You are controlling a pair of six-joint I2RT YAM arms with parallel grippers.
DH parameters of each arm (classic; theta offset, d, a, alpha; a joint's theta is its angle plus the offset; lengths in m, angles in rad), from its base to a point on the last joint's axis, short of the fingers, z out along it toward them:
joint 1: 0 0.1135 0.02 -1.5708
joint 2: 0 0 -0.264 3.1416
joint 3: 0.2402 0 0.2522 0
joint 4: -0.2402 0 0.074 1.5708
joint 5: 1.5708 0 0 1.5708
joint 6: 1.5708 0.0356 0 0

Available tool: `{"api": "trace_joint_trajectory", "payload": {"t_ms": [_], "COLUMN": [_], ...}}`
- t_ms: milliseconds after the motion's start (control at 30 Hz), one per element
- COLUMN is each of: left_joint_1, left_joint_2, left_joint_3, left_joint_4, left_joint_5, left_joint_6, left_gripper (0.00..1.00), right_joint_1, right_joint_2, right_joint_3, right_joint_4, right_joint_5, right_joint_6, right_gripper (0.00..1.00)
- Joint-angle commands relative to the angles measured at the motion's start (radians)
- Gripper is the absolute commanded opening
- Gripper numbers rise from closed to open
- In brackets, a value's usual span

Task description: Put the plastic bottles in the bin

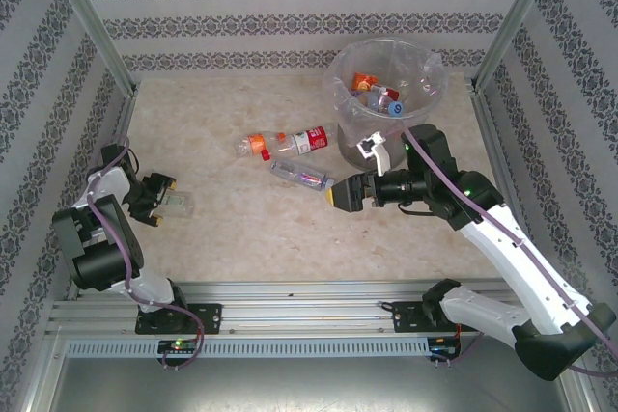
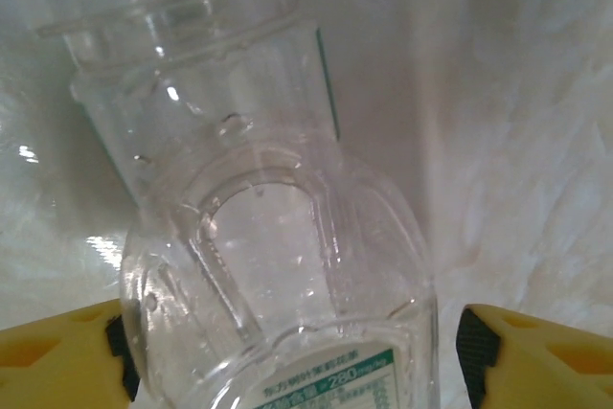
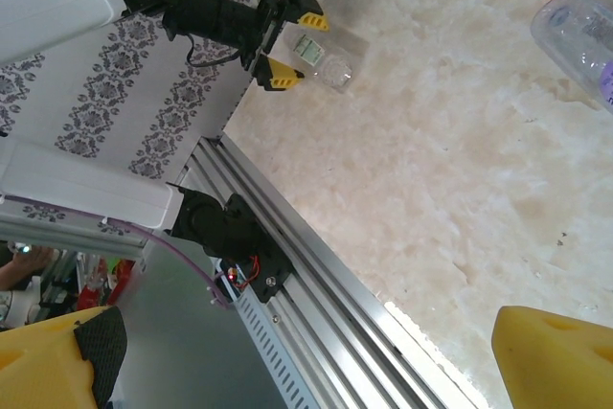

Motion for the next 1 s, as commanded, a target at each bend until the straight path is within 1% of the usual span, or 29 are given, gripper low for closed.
{"api": "trace_joint_trajectory", "payload": {"t_ms": [0, 133, 267, 367, 467, 633, 767, 867, 967], "left_joint_1": [0.010, 0.010, 0.005, -0.020, -0.072, -0.202, -0.346, -0.438, -0.534], "left_joint_2": [0.003, -0.012, -0.046, -0.086, -0.146, -0.262, -0.343, -0.377, -0.387], "left_joint_3": [-0.020, -0.023, -0.038, -0.042, -0.046, -0.050, -0.020, -0.017, 0.021], "left_joint_4": [0.047, 0.043, 0.063, 0.051, 0.040, 0.047, 0.071, 0.154, 0.195], "left_joint_5": [0.026, 0.035, 0.083, 0.116, 0.134, 0.168, 0.160, 0.190, 0.181], "left_joint_6": [-0.016, -0.012, -0.009, -0.003, -0.024, -0.124, -0.243, -0.373, -0.444], "left_gripper": [0.79, 0.69, 0.60, 0.55, 0.51, 0.49, 0.49, 0.48, 0.48], "right_joint_1": [0.014, 0.024, 0.035, 0.035, 0.041, 0.063, 0.095, 0.119, 0.143], "right_joint_2": [-0.004, 0.007, -0.003, -0.023, -0.035, -0.020, 0.007, 0.043, 0.083], "right_joint_3": [-0.019, -0.024, -0.036, -0.062, -0.089, -0.113, -0.135, -0.136, -0.129], "right_joint_4": [0.036, 0.046, 0.086, 0.164, 0.249, 0.309, 0.362, 0.389, 0.425], "right_joint_5": [0.007, 0.017, 0.057, 0.102, 0.119, 0.174, 0.222, 0.264, 0.296], "right_joint_6": [0.013, 0.015, 0.034, 0.085, 0.130, 0.158, 0.178, 0.199, 0.225], "right_gripper": [0.98, 0.98, 0.98, 0.98, 0.98, 0.98, 0.98, 0.98, 0.98]}}
